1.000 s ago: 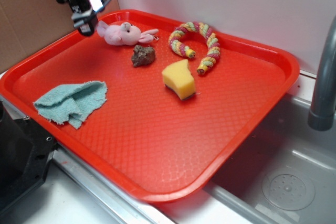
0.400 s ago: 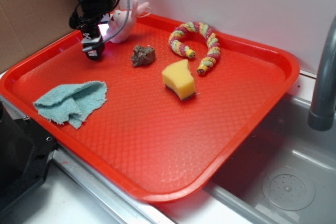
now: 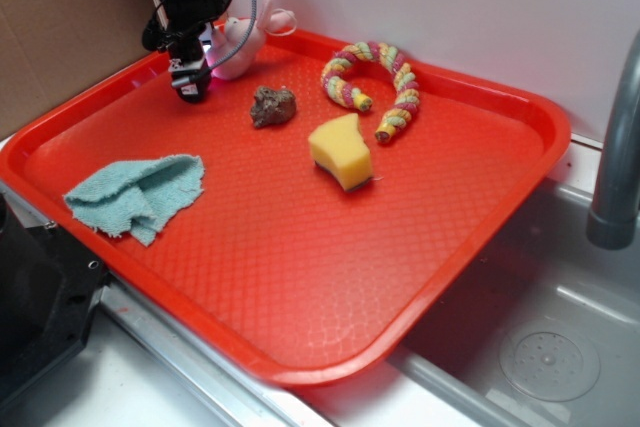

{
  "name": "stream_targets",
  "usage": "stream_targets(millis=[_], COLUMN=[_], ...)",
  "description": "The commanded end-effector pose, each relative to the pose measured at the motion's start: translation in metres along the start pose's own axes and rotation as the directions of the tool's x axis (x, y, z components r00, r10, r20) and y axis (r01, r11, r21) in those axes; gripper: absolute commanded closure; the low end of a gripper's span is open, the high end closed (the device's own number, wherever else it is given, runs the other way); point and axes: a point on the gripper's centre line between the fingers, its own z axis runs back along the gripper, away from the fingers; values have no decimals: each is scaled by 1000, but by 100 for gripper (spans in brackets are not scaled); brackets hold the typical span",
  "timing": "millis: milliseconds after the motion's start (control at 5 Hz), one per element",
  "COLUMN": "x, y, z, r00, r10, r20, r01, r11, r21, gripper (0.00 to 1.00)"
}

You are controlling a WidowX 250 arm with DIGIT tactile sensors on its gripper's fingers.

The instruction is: Grab the pink bunny.

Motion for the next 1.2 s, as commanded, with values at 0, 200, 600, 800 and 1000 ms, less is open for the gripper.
stream_targets(millis=[0, 200, 600, 800, 1000], x=[11, 13, 24, 34, 42], y=[2, -9, -56, -85, -112], z=[25, 50, 111, 144, 173], r00=[997, 971, 740, 617, 560], r10=[75, 236, 672, 786, 828], r20=[-6, -41, -20, -41, -28], r01=[-75, -228, -652, -784, -828], r11=[997, 964, 724, 618, 558], r21=[25, 140, 227, 66, -52], gripper=[100, 100, 100, 100, 100])
